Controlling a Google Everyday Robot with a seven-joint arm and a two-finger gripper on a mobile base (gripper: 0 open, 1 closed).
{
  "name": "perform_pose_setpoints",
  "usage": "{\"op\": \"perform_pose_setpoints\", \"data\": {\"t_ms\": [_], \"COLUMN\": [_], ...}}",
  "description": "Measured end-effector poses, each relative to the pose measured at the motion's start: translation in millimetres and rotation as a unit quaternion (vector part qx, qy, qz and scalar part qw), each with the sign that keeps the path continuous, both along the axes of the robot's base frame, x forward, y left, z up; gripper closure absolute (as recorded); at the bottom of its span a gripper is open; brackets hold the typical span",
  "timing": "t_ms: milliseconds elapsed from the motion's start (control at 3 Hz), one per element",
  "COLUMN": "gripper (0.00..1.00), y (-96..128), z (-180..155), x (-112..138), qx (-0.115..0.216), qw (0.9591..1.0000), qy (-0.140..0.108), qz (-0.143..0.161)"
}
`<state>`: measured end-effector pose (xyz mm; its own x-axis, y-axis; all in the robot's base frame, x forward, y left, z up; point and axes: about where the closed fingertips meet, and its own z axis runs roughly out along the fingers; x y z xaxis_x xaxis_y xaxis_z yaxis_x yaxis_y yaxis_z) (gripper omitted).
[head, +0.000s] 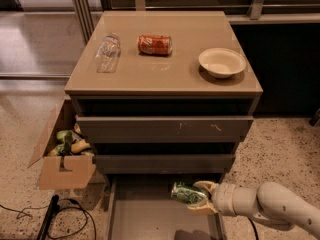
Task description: Pick green can from bottom drawer and place on counter
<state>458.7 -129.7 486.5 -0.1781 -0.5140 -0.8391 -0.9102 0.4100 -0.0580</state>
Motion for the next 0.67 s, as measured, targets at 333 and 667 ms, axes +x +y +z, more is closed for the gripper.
{"op": "perform_pose_setpoints", "data": {"t_ms": [333, 667], "gripper": [1.00, 1.00], "y": [7.6, 12.6], "z": [79.3, 133.0], "x": [-37.5, -43.8], "qx": [-0.031, -0.051], "qw": [0.9987, 0.9966], "qy": [-0.039, -0.065], "qz": [-0.007, -0.007]}}
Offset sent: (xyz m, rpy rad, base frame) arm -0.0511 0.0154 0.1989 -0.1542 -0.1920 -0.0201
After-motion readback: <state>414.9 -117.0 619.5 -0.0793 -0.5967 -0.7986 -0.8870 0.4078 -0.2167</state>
